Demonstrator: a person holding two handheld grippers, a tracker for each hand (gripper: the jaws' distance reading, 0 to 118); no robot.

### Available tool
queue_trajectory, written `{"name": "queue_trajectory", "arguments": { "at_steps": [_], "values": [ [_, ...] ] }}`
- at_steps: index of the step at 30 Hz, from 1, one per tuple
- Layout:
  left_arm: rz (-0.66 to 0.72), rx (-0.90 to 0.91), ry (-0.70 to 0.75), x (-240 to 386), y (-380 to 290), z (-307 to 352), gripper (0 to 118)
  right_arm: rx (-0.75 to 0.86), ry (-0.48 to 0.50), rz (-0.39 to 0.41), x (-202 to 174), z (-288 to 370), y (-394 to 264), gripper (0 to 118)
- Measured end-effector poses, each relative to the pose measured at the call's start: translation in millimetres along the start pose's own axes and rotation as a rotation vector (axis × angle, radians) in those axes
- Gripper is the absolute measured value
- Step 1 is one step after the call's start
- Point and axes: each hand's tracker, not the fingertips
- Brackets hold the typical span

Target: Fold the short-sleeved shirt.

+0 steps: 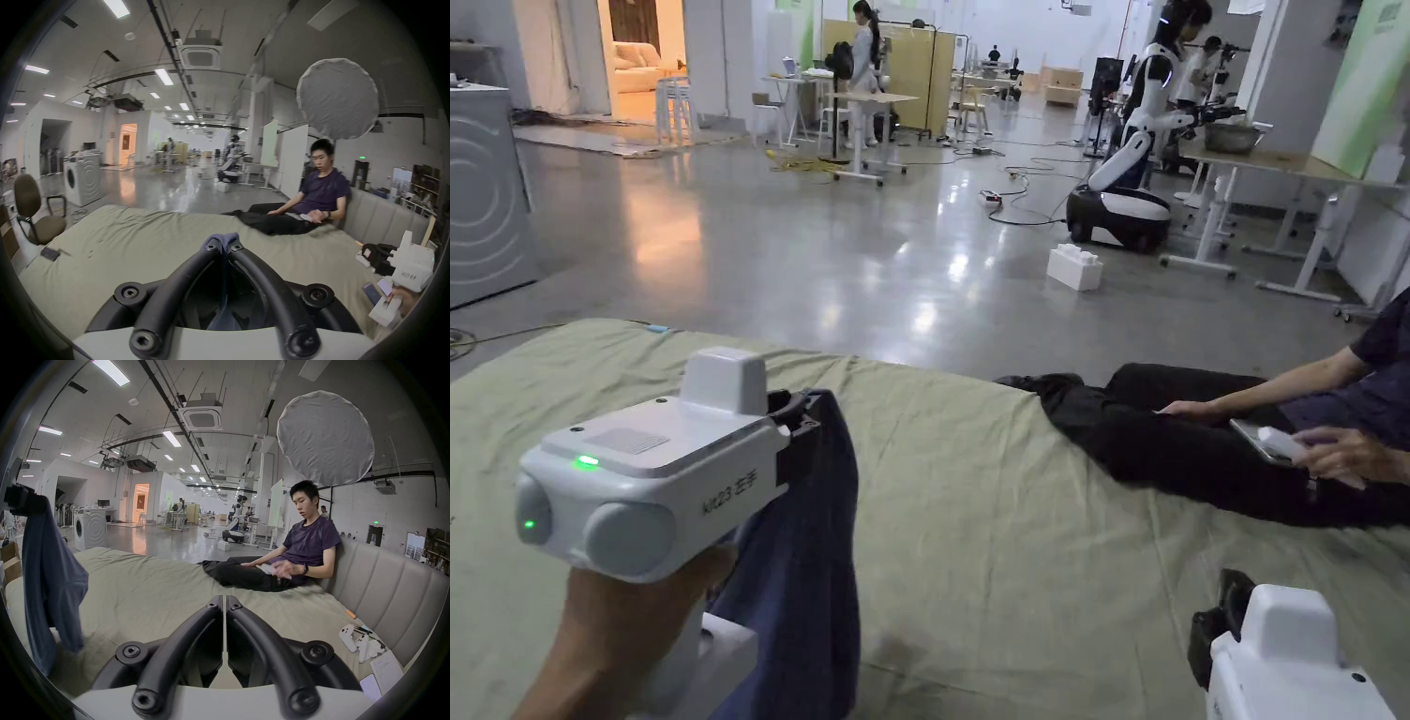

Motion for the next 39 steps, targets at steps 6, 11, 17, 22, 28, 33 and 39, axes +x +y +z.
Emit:
{"name": "queue_trajectory", "arguments": {
  "at_steps": [6, 11, 17, 22, 28, 33, 39],
  "values": [
    [-0.039, -0.036, -0.196, 97.9, -1.6, -40.5, 4, 0.011, -0.071, -0.027, 40.6, 12.1, -1.7, 3],
    [-0.017, -0.159, -0.333, 174.8, -47.7, -73.4, 4, -0.010, -0.123, -0.039, 69.2, 20.4, -12.3, 3],
    [-0.003, -0.350, -0.444, 230.0, -126.5, -89.4, 5, -0.055, -0.157, -0.046, 89.6, 25.2, -31.1, 3],
    [0.000, -0.457, -0.489, 250.6, -175.8, -81.1, 49, -0.089, -0.166, -0.053, 96.0, 23.0, -41.4, 3],
    [-0.008, -0.441, -0.495, 238.3, -174.6, -66.7, 87, -0.106, -0.153, -0.056, 92.7, 20.5, -43.6, 3],
    [0.019, -0.252, -0.382, 196.0, -140.6, -49.1, 86, -0.087, -0.134, -0.056, 85.7, 19.2, -32.6, 3],
    [-0.050, -0.076, -0.091, 139.7, -113.9, -19.3, 30, -0.041, -0.102, -0.052, 70.0, 15.6, -18.2, 3]
  ]
}}
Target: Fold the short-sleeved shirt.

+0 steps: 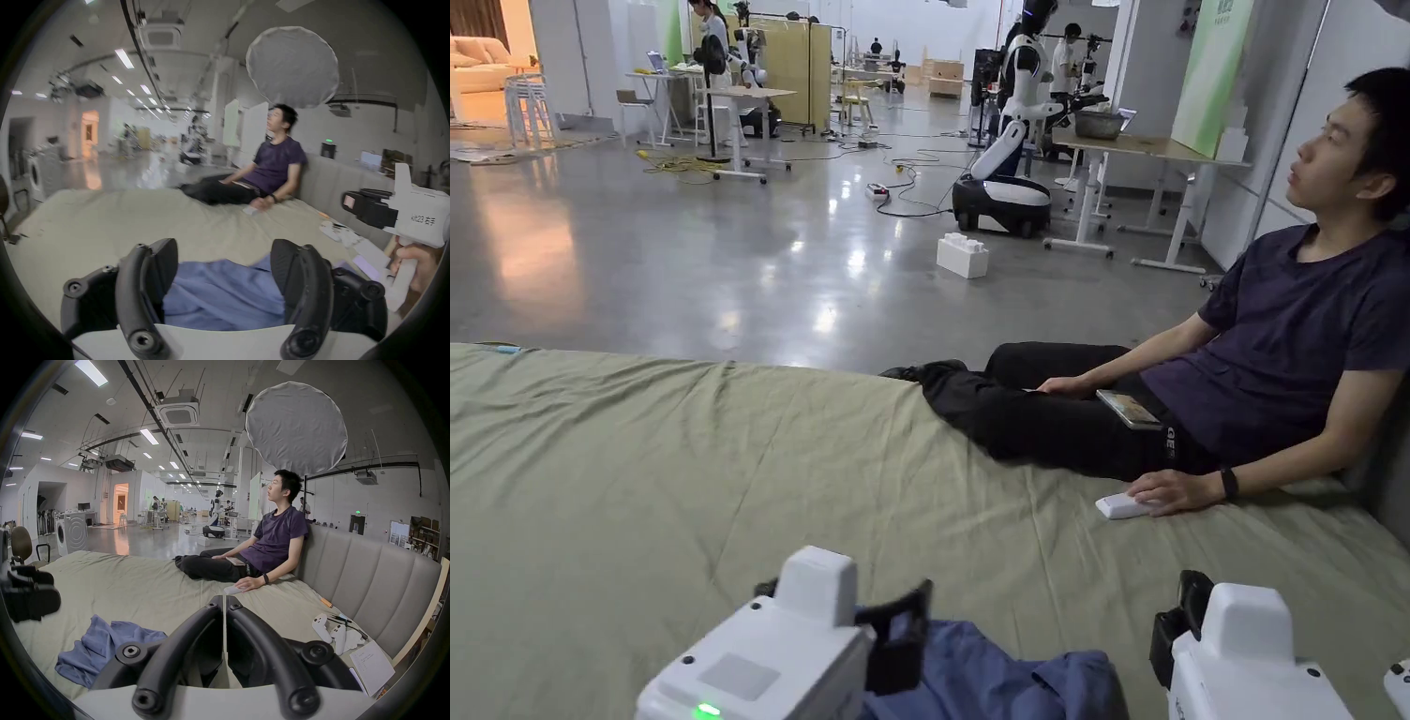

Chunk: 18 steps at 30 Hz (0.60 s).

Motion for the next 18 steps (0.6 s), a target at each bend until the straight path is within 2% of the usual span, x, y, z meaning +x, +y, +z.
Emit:
{"name": "queue_trajectory", "arguments": {
  "at_steps": [1, 4, 9, 18],
  "values": [
    [0.003, 0.014, 0.039, -8.8, 1.4, 5.9, 10, 0.006, 0.004, 0.003, -3.7, -0.4, 1.7, 3],
    [0.023, 0.043, 0.133, -31.4, 3.1, 20.9, 5, 0.022, 0.020, 0.003, -13.3, -0.1, 5.2, 3],
    [0.034, 0.066, 0.178, -55.6, 2.2, 37.1, 2, 0.051, 0.043, 0.004, -26.4, 1.7, 10.6, 3],
    [0.102, -0.053, 0.215, -84.2, -9.0, 31.4, 2, 0.073, 0.067, 0.018, -36.9, 2.6, 15.0, 3]
  ]
}}
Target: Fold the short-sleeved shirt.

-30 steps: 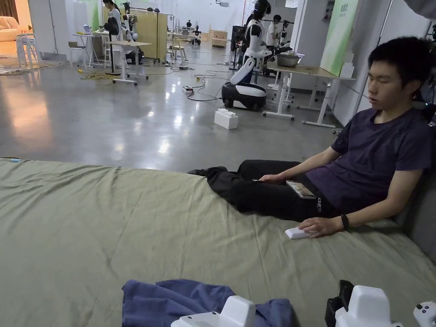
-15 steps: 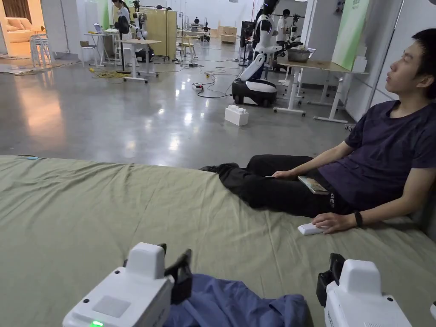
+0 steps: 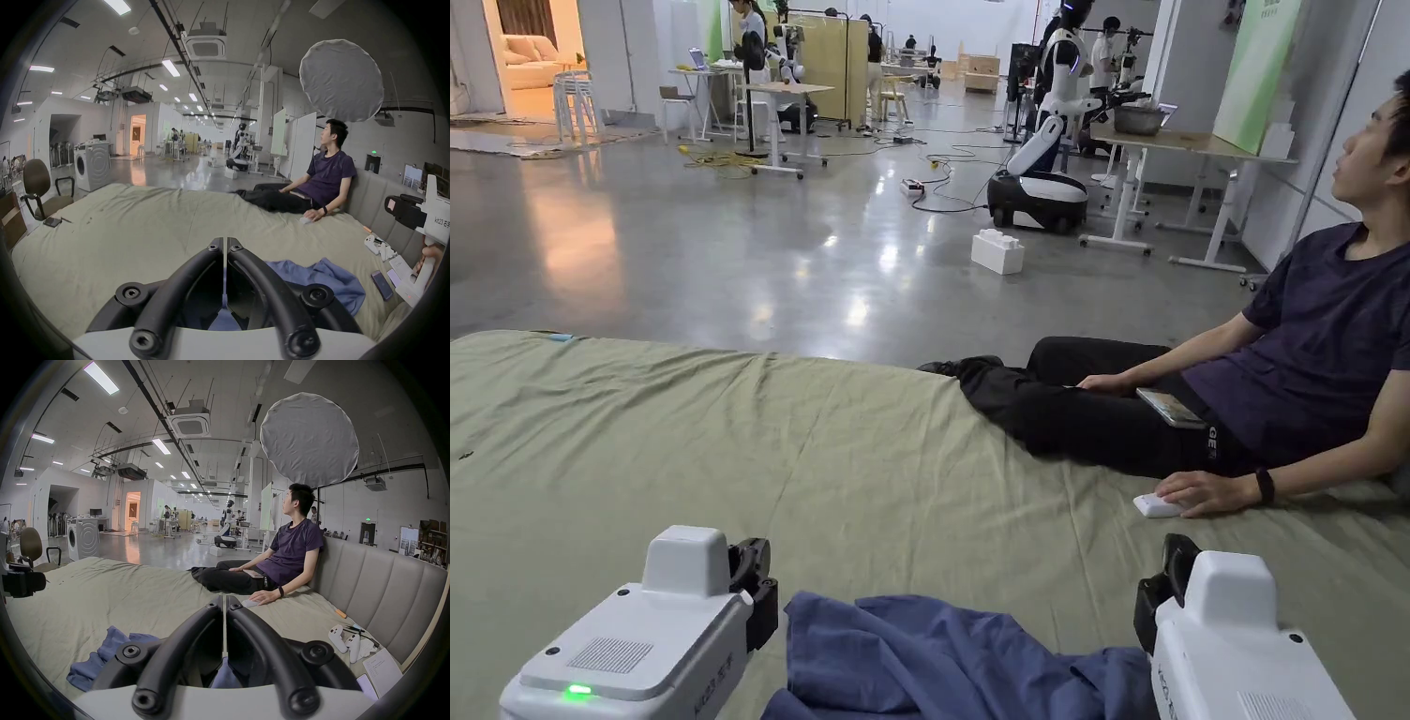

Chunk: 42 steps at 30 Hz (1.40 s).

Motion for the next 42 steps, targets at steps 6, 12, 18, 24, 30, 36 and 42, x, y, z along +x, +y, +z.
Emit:
{"name": "queue_trajectory", "arguments": {
  "at_steps": [6, 12, 18, 24, 30, 36, 42],
  "values": [
    [0.035, -0.217, -0.022, -22.1, -30.8, -23.9, 2, -0.022, -0.003, 0.006, 3.2, -2.4, -7.0, 3],
    [0.078, -0.469, -0.038, -38.7, -74.2, -49.9, 31, -0.054, -0.007, -0.002, 5.8, -5.4, -15.3, 3],
    [0.068, -0.658, 0.031, -44.7, -120.4, -68.2, 80, -0.092, -0.005, -0.001, 6.2, -10.2, -27.4, 3],
    [0.056, -0.772, 0.049, -41.8, -158.7, -76.8, 73, -0.134, -0.002, 0.004, 6.4, -15.1, -42.1, 3],
    [-0.077, -0.700, 0.065, -20.7, -162.7, -70.3, 5, -0.187, -0.008, 0.006, 11.0, -23.7, -53.2, 3],
    [-0.044, -0.645, 0.038, -21.1, -145.2, -67.5, 5, -0.293, 0.016, -0.010, 28.1, -51.4, -56.5, 12],
    [0.039, -0.517, 0.021, -31.4, -106.0, -56.0, 5, -0.491, 0.044, -0.020, 50.1, -103.6, -63.8, 91]
  ]
}}
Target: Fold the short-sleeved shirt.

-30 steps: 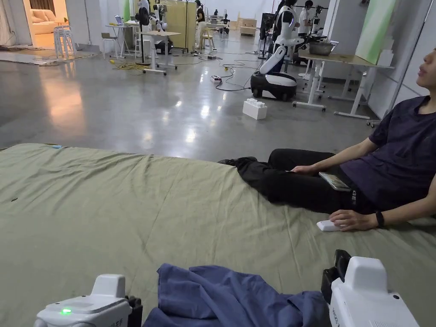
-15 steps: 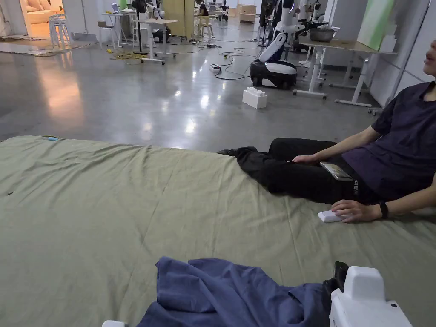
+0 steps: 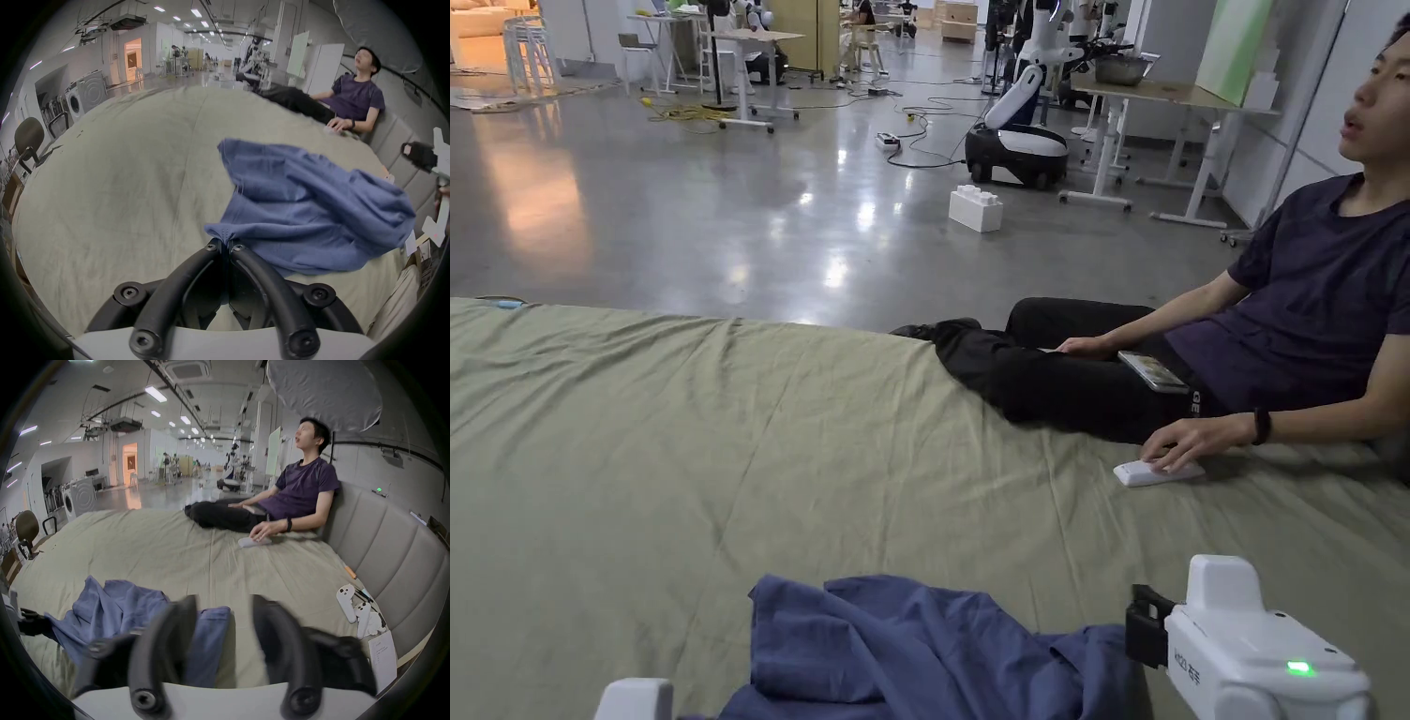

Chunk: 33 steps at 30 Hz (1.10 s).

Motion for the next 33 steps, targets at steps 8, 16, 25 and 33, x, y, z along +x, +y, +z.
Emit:
{"name": "queue_trajectory", "arguments": {
  "at_steps": [8, 16, 25, 33],
  "values": [
    [-0.024, 0.000, -0.011, 0.6, 4.8, -1.0, 5, -0.251, 0.052, 0.045, -3.5, -96.6, -7.8, 85],
    [-0.007, -0.062, 0.000, -7.3, -16.7, -10.0, 5, -0.440, 0.134, -0.037, -8.0, -138.2, -69.0, 10],
    [0.012, -0.013, -0.027, -5.2, -4.6, 7.4, 5, -0.277, 0.088, -0.011, -1.9, -90.2, -40.4, 5],
    [-0.005, 0.152, -0.060, -3.9, 49.1, 57.0, 5, -0.056, 0.050, -0.036, 23.6, -13.4, 23.7, 5]
  ]
}}
